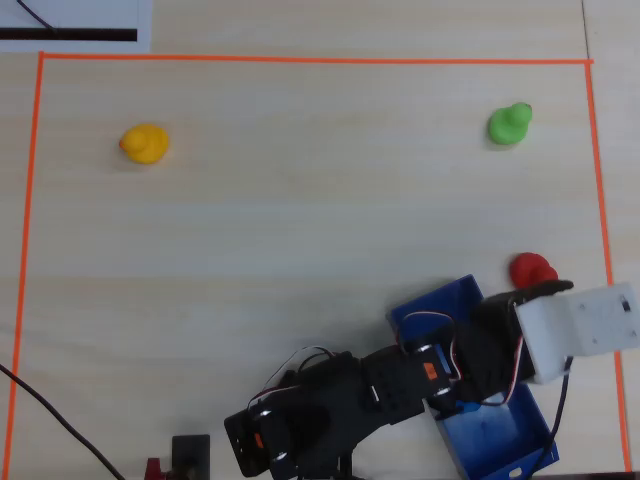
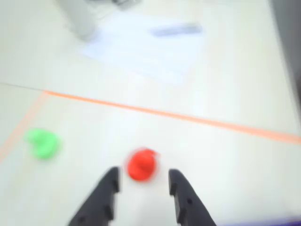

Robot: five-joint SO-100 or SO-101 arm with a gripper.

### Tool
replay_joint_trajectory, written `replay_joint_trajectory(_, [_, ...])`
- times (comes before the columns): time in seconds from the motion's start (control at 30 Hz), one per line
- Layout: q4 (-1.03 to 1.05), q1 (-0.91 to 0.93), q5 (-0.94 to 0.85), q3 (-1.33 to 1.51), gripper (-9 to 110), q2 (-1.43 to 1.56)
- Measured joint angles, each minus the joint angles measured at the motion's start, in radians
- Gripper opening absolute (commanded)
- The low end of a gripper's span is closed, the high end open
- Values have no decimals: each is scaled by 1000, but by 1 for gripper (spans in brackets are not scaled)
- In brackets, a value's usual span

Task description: Grasp blue duck and put it into box.

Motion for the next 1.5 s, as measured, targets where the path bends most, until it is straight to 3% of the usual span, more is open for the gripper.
replay_joint_trajectory(0.23, [-313,-330,31,262,0,153])
replay_joint_trajectory(0.83, [-245,-1173,109,479,0,591])
replay_joint_trajectory(1.23, [-52,-1324,199,696,0,684])
replay_joint_trajectory(1.5, [287,-1333,199,802,0,686])
